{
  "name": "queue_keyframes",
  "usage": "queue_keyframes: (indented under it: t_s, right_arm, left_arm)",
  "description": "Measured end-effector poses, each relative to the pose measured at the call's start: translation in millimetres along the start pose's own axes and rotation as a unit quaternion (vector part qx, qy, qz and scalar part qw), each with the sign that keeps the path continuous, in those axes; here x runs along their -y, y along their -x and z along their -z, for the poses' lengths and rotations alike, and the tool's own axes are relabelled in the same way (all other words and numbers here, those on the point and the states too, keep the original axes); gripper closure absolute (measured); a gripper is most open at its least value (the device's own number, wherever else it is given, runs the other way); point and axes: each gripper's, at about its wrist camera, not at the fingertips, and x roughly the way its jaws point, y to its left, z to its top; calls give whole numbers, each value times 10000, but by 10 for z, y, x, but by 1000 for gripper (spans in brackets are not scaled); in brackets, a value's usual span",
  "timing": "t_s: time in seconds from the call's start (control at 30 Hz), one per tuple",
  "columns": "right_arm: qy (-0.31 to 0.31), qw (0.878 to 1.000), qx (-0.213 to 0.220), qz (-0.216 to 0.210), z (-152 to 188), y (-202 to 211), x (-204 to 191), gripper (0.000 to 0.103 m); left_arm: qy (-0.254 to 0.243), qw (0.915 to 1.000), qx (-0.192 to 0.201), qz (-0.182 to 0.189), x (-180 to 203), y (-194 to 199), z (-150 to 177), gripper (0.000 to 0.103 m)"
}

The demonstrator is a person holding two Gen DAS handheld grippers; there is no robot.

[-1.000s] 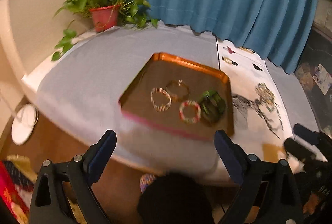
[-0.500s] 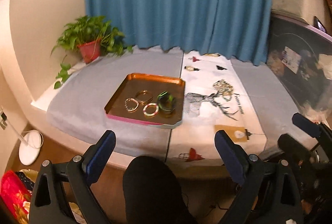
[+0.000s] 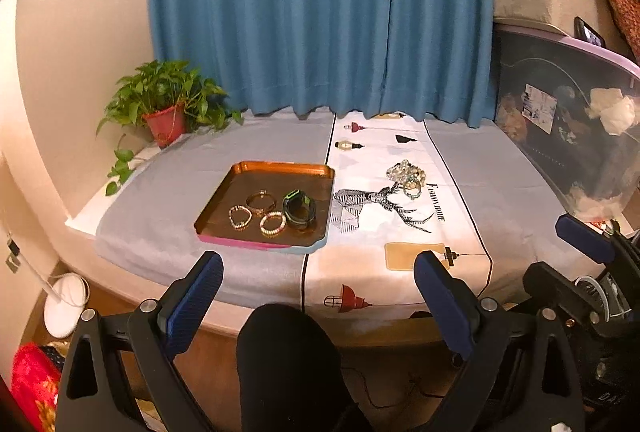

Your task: Organize jewelry

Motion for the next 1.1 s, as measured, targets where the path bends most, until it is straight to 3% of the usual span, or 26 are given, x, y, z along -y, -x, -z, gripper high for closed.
queue_keyframes:
  t_s: [0.53,1.1]
  right_arm:
    - [-250,9996,-47,-92,22,-80,110,29]
    - [-574,9978,-336,-14,66,-403,411,29]
  left_arm:
    - [-128,9999,-67,-70,91,-27,-74,8]
    - [-118,9993,-363,-40,144,-457,-174,8]
